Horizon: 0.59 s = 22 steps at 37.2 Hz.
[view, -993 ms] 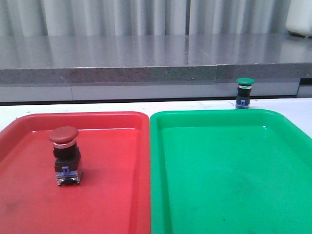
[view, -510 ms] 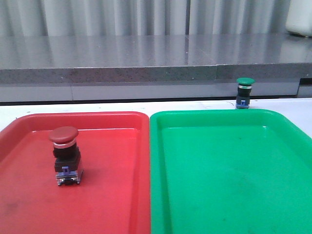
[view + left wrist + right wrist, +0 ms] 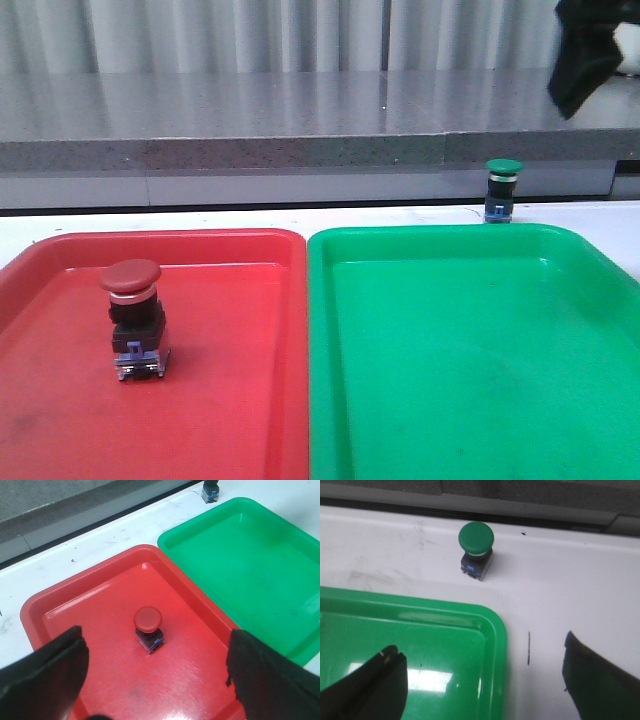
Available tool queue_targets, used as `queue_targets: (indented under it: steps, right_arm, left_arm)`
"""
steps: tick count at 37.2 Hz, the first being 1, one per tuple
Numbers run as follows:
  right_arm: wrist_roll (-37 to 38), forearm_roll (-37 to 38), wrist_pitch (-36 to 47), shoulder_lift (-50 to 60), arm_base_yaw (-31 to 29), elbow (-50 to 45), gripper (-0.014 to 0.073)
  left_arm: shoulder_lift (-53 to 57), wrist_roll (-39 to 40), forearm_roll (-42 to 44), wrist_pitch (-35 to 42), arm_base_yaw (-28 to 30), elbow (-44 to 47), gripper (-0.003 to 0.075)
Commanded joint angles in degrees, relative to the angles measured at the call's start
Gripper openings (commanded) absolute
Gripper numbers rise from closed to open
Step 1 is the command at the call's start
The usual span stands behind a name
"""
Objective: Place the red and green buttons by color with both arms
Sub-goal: 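Lower the right gripper onto the green-capped button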
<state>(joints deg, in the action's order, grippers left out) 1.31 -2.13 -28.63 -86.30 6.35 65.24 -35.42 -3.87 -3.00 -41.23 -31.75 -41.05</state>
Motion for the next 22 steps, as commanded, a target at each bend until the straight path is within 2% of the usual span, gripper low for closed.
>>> queue_targets:
  steps: [1, 10, 22]
  right_arm:
    - [0.53, -1.23, 6.78, -4.11, -0.05, 5.07, 0.0643]
    - [0.48, -0.61, 15.52, -16.1, -0.05, 10.24, 0.0643]
    - [0.48, 0.02, 24.66, -26.08, -0.05, 15.56, 0.0643]
  left_arm:
    - [-0.06, 0.37, -0.55, 3.96, -0.06, -1.58, 0.0554]
    - [-0.06, 0.37, -0.55, 3.96, -0.06, -1.58, 0.0554]
    - [-0.06, 0.37, -0.55, 3.96, -0.06, -1.58, 0.0554]
